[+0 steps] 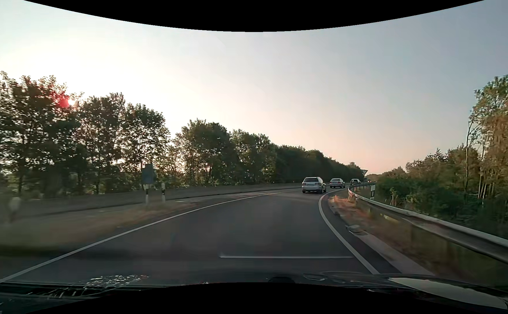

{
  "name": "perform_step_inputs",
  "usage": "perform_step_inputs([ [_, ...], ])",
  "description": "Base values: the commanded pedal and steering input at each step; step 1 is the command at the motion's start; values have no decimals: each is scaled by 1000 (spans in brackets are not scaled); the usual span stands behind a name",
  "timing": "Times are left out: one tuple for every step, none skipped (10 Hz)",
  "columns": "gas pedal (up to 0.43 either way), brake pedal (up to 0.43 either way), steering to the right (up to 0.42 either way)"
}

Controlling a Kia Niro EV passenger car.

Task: Follow the waypoints while adhering to traffic rules and regulations

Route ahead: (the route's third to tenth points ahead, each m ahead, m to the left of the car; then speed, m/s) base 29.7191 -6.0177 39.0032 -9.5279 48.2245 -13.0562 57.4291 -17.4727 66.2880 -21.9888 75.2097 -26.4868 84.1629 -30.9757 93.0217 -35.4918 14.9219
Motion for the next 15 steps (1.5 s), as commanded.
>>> perform_step_inputs([
  [299,0,73],
  [299,0,73],
  [311,0,74],
  [311,0,72],
  [319,0,72],
  [319,0,72],
  [331,0,71],
  [331,0,71],
  [350,0,69],
  [358,0,66],
  [370,0,62],
  [370,0,62],
  [370,0,62],
  [370,0,61],
  [378,0,60],
])
